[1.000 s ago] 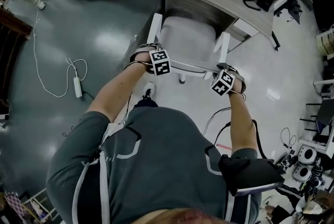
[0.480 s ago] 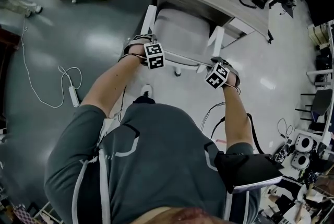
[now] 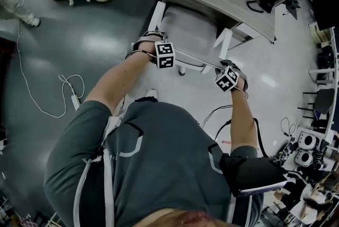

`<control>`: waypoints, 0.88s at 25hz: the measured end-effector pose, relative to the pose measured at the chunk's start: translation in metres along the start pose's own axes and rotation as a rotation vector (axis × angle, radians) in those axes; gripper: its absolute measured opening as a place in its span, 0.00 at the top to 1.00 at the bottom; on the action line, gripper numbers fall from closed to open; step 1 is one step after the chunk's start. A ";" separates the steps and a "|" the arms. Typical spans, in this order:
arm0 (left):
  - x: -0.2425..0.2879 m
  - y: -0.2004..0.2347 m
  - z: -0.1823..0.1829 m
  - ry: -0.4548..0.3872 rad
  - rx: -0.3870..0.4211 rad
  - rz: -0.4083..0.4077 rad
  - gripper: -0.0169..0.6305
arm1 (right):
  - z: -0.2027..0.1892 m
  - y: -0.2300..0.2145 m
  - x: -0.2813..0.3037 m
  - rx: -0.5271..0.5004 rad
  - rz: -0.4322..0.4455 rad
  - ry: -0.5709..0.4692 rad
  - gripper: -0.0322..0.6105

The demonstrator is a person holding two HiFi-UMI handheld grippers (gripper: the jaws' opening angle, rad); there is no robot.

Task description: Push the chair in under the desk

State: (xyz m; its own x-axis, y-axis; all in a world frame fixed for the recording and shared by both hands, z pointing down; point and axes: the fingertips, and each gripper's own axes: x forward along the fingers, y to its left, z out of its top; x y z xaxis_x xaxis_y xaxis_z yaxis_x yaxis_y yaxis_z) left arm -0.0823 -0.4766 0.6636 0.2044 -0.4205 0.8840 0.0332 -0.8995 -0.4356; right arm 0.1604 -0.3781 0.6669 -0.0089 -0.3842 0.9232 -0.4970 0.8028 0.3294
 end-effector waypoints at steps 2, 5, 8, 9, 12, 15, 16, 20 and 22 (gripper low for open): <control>0.004 0.007 0.000 -0.006 0.018 -0.006 0.69 | 0.001 -0.004 0.001 0.019 -0.006 0.005 0.72; 0.010 0.018 0.002 -0.021 0.037 -0.006 0.69 | 0.005 -0.011 0.006 0.041 -0.016 0.011 0.71; 0.016 0.027 0.000 -0.031 0.049 -0.002 0.69 | 0.010 -0.016 0.009 0.065 -0.009 0.024 0.71; 0.017 0.032 -0.001 -0.032 0.051 -0.001 0.69 | 0.013 -0.019 0.010 0.068 -0.012 0.024 0.71; 0.022 0.045 -0.001 -0.028 0.054 -0.002 0.69 | 0.018 -0.028 0.013 0.077 -0.007 0.022 0.71; 0.030 0.058 0.004 -0.023 0.056 -0.006 0.69 | 0.017 -0.041 0.018 0.084 -0.002 0.018 0.71; 0.033 0.061 0.008 -0.022 0.055 -0.007 0.69 | 0.015 -0.047 0.020 0.083 -0.002 0.019 0.71; 0.043 0.072 0.018 -0.012 0.050 -0.002 0.68 | 0.010 -0.064 0.028 0.078 0.014 0.012 0.71; 0.047 0.079 0.021 -0.009 0.046 0.004 0.68 | 0.010 -0.071 0.031 0.074 0.016 0.007 0.71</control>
State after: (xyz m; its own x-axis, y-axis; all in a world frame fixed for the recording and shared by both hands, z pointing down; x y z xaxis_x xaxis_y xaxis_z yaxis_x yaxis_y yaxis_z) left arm -0.0498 -0.5651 0.6674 0.2138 -0.4224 0.8808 0.0778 -0.8915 -0.4464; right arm 0.1872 -0.4517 0.6703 -0.0109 -0.3684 0.9296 -0.5599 0.7725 0.2996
